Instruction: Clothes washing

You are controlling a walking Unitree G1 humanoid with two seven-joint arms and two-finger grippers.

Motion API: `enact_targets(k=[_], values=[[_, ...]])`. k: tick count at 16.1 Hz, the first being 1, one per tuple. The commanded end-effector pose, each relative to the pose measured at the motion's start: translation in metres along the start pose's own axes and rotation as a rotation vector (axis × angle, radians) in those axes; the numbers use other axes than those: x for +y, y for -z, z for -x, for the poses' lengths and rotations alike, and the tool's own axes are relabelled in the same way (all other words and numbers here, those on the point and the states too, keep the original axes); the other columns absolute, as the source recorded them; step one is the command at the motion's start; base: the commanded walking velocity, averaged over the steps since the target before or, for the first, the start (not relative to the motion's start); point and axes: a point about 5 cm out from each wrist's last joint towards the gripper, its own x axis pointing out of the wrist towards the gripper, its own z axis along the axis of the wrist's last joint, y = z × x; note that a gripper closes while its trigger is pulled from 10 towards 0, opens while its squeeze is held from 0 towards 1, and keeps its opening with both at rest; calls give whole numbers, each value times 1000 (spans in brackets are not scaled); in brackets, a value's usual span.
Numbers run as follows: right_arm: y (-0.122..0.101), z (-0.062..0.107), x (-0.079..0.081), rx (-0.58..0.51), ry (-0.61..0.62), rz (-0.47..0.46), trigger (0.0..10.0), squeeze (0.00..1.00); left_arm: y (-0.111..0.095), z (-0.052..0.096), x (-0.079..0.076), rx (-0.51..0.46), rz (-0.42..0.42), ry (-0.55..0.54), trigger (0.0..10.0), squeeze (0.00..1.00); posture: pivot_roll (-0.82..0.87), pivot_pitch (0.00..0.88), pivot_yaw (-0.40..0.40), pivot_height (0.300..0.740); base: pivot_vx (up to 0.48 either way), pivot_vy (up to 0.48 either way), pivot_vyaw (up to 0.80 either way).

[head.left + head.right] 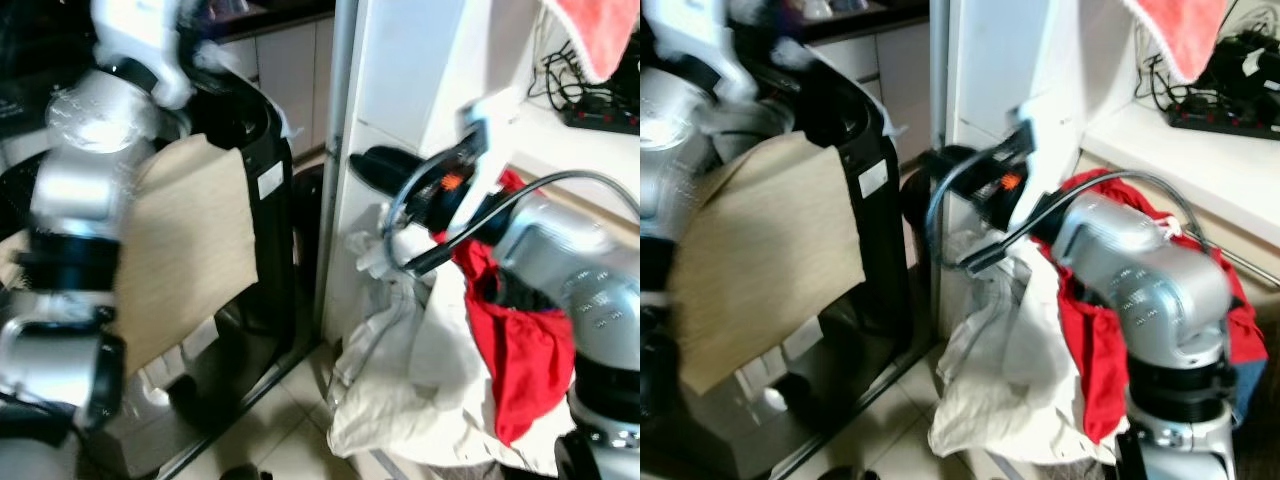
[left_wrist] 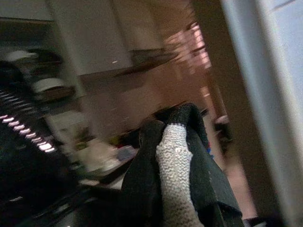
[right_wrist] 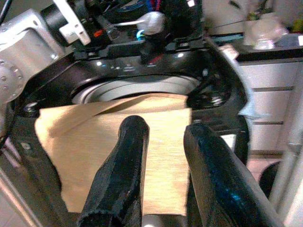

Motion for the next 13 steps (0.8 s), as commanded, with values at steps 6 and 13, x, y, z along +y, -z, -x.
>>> enact_targets(k=[6,13], values=[[7,-13,18,0,-13,58,10000,0,78,20,59,484,-258,-248,10000,0,-102,0,5,740,0,0,0],[9,-20,19,2,25,81,10000,0,80,19,68,442,-186,-264,10000,1000,-109,0,-2,740,0,0,0]])
